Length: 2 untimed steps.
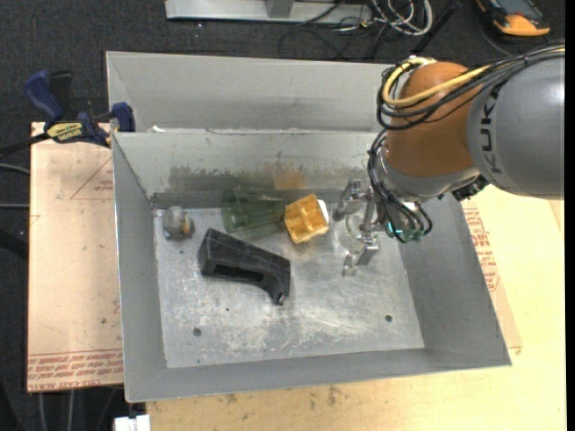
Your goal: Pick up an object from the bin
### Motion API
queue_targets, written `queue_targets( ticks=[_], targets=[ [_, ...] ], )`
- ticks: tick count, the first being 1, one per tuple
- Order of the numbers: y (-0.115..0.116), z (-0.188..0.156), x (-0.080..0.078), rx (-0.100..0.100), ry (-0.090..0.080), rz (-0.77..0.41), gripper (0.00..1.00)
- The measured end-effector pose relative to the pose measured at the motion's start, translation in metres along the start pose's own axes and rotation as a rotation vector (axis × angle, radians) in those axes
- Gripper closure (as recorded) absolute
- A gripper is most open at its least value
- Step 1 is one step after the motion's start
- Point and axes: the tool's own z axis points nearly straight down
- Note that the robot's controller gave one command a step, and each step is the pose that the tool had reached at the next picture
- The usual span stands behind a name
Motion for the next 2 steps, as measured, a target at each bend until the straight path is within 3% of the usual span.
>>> queue_targets(
  ticks=[1, 2],
  targets=[
    [0.0, -0.005, -0.002, 0.0, -0.008, 0.0, 0.0],
    [0.045, -0.003, -0.024, 0.002, -0.01, -0.035, 0.0]
  ],
)
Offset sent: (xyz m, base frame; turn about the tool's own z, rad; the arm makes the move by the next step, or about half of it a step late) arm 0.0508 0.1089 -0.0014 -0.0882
